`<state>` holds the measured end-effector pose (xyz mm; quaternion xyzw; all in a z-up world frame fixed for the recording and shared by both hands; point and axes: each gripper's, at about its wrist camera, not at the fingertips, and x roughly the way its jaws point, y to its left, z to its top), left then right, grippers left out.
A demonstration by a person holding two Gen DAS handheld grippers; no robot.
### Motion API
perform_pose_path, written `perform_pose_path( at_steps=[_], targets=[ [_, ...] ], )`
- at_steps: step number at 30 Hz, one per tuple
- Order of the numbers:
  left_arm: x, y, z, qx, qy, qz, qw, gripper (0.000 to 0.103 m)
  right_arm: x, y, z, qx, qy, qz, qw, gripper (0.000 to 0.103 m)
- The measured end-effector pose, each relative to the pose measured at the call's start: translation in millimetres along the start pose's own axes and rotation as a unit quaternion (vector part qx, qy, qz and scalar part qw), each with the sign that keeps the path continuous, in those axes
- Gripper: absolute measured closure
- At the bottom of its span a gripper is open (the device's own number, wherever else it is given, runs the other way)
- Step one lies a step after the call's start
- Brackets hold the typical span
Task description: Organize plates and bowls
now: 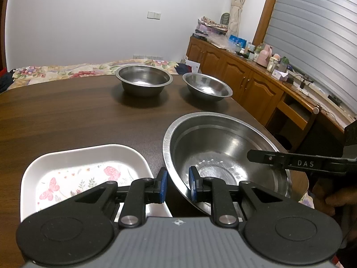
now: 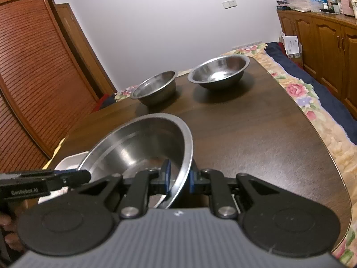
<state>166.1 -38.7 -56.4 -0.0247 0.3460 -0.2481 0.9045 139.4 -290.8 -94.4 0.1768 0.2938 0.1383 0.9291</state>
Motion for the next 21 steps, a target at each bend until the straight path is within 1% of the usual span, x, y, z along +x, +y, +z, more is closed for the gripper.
perform_pose_path(
  at_steps=[8,12,14,15,21],
  targets=[
    [-2.8,4.0,1.5,-0.003,-0.008,0.007,0.9999,0.081,-4.2,-0.6,5.1,-0.003,-0.009,-0.005,1.000,0.082],
    [-9.4,6.8,6.8,-0.003,-0.018,0.009,0.9998,0.074,-13.5,-2.6,13.2,-0.009,-0.020,-0.008,1.000,0.079],
    [-14.9,8.1,11.1,-0.002,-0.027,0.011,0.9996,0.072,-19.8,-2.1,19.3,-0.014,-0.026,-0.012,0.999,0.073],
    [-17.9,9.4,14.1,-0.002,-0.032,0.012,0.9994,0.072,-23.2,-1.9,22.4,-0.018,-0.030,-0.013,0.999,0.072],
    [-33.6,13.1,34.4,0.004,-0.059,0.024,0.9980,0.065,-43.3,3.6,53.9,-0.051,-0.054,-0.028,0.997,0.072]
  ],
)
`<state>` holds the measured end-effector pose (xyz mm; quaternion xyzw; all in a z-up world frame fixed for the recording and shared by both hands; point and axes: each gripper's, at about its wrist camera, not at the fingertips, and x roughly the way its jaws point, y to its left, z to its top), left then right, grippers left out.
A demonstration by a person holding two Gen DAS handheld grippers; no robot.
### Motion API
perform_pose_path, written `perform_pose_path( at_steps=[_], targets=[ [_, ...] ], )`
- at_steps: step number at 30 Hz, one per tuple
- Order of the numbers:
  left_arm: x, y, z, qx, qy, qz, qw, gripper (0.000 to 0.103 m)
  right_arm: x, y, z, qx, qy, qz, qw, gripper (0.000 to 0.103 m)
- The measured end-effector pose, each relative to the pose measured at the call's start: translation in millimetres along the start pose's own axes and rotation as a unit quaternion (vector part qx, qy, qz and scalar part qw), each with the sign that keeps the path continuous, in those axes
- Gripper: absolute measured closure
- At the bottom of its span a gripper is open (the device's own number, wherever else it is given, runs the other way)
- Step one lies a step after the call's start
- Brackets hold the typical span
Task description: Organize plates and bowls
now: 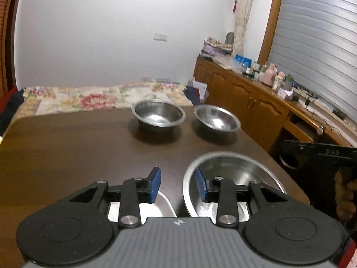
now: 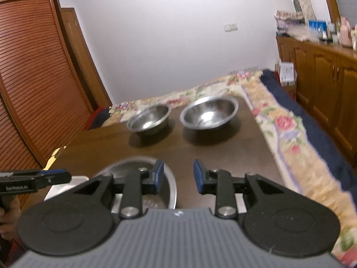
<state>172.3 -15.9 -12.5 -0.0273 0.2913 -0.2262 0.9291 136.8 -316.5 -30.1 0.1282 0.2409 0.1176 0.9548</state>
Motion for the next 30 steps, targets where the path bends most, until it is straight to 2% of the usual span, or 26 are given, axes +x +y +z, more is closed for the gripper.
perform_pose_path(
  at_steps=[6,10,12,15,18,24,25,28,30],
  targets=[
    [-5.3,5.9,26.5,0.011,-0.023,0.011,0.9996,0.057,-8.5,6.8,33.5,-0.025,-0.018,0.002,1.000,0.071],
    [-2.2,11.2,42.9,0.023,-0.035,0.016,0.9990,0.049,1.3,10.5,54.0,-0.046,-0.018,0.004,0.999,0.070],
    [1.1,15.2,49.8,0.027,-0.040,0.022,0.9986,0.049,9.2,14.8,60.7,-0.059,-0.017,0.001,0.998,0.069],
    [7.8,24.0,59.0,0.021,-0.043,0.026,0.9985,0.047,23.6,20.4,68.6,-0.071,-0.010,-0.001,0.997,0.069],
    [17.1,27.0,65.4,0.031,-0.045,0.035,0.9979,0.040,44.4,25.8,74.5,-0.076,0.009,0.011,0.997,0.068],
    [41.0,39.3,77.2,0.031,-0.031,0.033,0.9985,0.039,80.0,35.5,88.6,-0.089,0.043,0.027,0.995,0.067],
    [44.0,41.0,78.9,0.031,-0.029,0.033,0.9985,0.039,86.8,36.7,92.1,-0.092,0.049,0.032,0.994,0.066],
    [55.8,45.7,83.8,0.034,-0.026,0.039,0.9983,0.039,100.0,40.8,98.9,-0.099,0.058,0.039,0.993,0.052],
    [64.5,49.6,85.5,0.032,-0.021,0.042,0.9984,0.039,108.8,42.5,101.3,-0.103,0.067,0.042,0.992,0.053]
  ],
)
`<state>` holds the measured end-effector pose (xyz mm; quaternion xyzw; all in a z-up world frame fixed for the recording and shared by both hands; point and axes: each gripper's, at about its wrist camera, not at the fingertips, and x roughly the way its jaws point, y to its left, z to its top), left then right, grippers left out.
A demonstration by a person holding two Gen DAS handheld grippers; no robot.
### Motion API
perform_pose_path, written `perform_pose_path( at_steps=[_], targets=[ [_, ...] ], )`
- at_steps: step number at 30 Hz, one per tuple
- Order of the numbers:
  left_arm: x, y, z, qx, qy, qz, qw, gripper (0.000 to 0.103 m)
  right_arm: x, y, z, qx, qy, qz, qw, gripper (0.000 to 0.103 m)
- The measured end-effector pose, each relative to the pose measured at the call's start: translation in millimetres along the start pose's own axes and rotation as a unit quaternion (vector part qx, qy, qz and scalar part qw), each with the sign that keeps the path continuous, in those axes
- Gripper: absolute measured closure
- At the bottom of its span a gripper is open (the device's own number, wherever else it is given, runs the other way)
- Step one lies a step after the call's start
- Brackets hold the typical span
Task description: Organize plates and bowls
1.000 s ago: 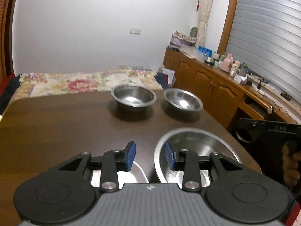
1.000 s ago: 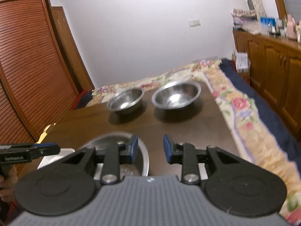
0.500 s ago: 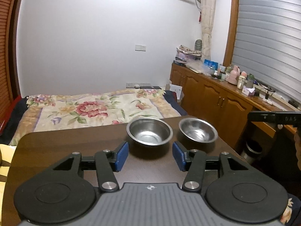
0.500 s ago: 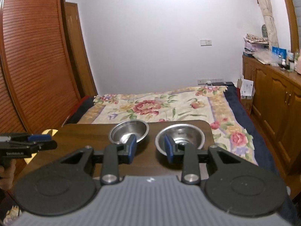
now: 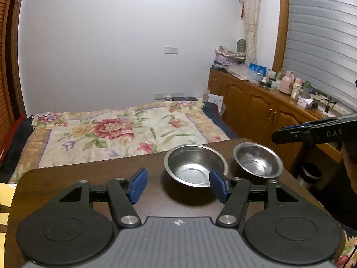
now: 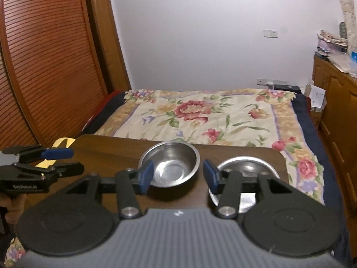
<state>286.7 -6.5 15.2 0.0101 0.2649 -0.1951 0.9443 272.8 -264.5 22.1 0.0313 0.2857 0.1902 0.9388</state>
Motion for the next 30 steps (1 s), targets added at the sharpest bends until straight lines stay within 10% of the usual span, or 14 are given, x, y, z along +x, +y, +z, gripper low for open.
perform_pose_path(
  at_steps=[30],
  targets=[
    [118.5,29.4,3.8,-0.044,0.096,-0.026,0.9941,0.062,118.2,-24.4,6.9,0.007,0.110,0.028,0.994,0.058]
  ],
)
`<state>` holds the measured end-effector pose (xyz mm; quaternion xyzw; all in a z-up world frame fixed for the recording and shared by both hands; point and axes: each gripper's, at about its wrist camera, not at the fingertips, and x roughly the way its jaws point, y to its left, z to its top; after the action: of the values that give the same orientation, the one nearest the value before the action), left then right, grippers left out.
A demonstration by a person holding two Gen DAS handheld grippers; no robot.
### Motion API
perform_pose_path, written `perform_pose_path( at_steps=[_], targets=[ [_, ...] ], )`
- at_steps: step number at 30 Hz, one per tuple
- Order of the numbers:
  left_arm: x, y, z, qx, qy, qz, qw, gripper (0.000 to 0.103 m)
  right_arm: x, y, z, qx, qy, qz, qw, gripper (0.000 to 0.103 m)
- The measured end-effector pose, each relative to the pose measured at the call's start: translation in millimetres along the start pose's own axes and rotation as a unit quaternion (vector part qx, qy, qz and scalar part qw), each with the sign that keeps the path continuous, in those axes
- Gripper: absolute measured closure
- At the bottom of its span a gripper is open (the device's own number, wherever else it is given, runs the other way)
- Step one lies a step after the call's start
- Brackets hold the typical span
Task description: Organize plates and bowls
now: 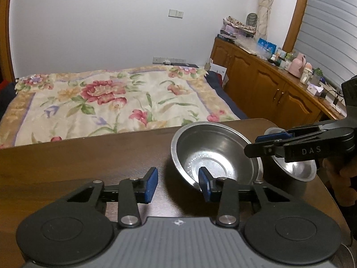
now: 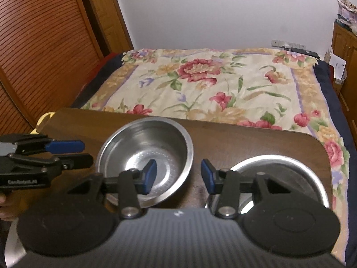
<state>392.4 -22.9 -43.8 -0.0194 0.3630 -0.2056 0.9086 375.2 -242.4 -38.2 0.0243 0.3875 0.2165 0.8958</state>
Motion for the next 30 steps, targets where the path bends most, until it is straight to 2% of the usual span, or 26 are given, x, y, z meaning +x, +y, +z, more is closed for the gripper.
perform_pose_path(
  at_steps=[6,8,10,13,15,17,24,30],
  targets=[
    [6.5,1.5,0.5,-0.006,0.008,-0.005,0.9999,0.063,7.2,0.0,0.6,-0.003,0.008,0.003,1.000,0.059],
    [7.4,2.1,1.2,-0.008,0.010,-0.008,0.9999,0.064,10.6,0.5,0.6,-0.003,0.013,0.003,1.000,0.063],
    [8.5,2.9,2.2,-0.013,0.012,-0.011,0.9998,0.068,13.1,0.9,-0.3,-0.003,0.018,0.004,1.000,0.064],
    [10.6,5.2,3.4,-0.020,0.017,-0.018,0.9995,0.078,15.7,1.4,-1.8,0.001,0.022,0.010,1.000,0.071],
    [10.7,3.5,3.2,-0.023,0.020,-0.019,0.9994,0.080,16.3,2.1,-3.4,0.003,0.025,0.017,1.000,0.074],
    [10.1,2.5,3.5,-0.025,0.024,-0.019,0.9992,0.080,16.7,2.3,-4.4,0.004,0.029,0.017,0.999,0.080],
    [6.4,2.0,4.8,-0.026,0.028,-0.020,0.9991,0.083,13.2,0.4,-5.6,0.012,0.033,0.024,0.999,0.082],
    [-7.0,-6.0,9.4,-0.021,0.015,-0.027,0.9993,0.083,-0.4,-0.7,1.7,0.008,0.018,0.023,1.000,0.084]
  ],
)
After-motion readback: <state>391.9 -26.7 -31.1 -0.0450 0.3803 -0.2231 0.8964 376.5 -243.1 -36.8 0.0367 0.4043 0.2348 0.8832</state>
